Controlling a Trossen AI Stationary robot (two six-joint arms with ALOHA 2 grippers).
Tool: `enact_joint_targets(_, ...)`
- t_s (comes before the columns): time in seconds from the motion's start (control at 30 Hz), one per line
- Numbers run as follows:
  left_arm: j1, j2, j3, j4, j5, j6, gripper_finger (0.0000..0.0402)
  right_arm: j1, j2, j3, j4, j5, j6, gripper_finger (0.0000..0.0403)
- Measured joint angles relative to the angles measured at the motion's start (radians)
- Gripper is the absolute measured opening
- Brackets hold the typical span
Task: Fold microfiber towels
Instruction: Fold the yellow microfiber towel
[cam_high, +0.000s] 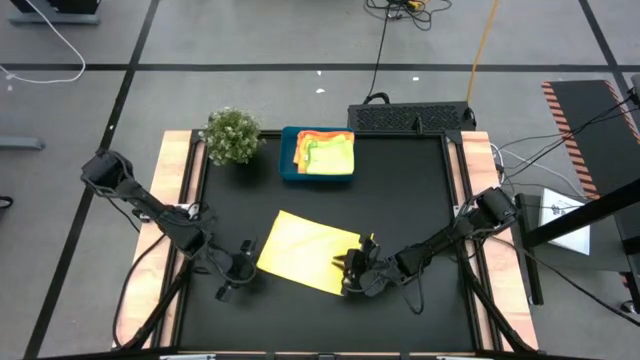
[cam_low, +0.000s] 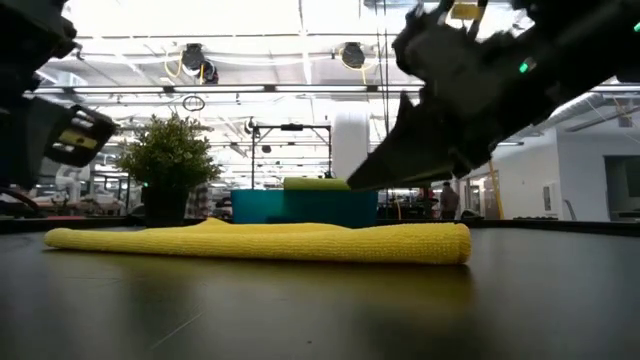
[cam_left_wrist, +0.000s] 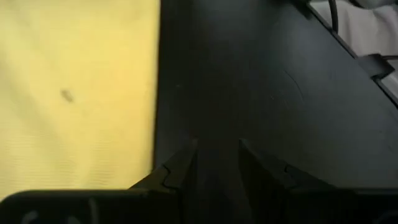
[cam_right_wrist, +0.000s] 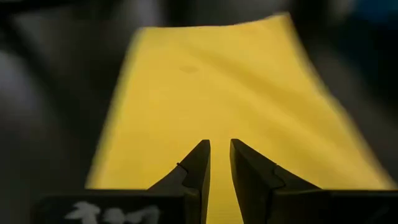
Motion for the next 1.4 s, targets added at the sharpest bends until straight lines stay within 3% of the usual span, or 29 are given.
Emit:
enact_joint_targets(0.1,-0.013,0.038,0.000,0.001,-0.001,-0.017,0.0120,-0.019,0.000,0.000,-0.078,0.069,0.058,0.0052)
enact_joint_targets(0.3,-0.019,0.091,0.000,0.031,-0.012,-0.060,0.0120,-0.064,0.000,0.000,-0.209,0.062,0.171,0.0052)
enact_joint_targets(0.57,-0.031,0.139,0.000,0.047,-0.021,-0.065,0.0120,-0.057,0.000,0.000,-0.137,0.038,0.096,0.0052)
enact_joint_targets(0.83,0.003,0.161,0.003,-0.043,-0.150,-0.096,0.0120,-0.033,0.000,0.000,-0.118,0.037,0.077,0.0052)
enact_joint_targets(1.07,0.055,0.161,0.003,-0.076,-0.196,-0.076,0.0120,-0.023,0.000,0.000,-0.118,0.035,0.071,0.0052)
enact_joint_targets(1.4,0.184,0.144,0.002,-0.222,-0.422,-0.179,0.0120,-0.023,0.000,0.000,-0.123,0.037,0.069,0.0052)
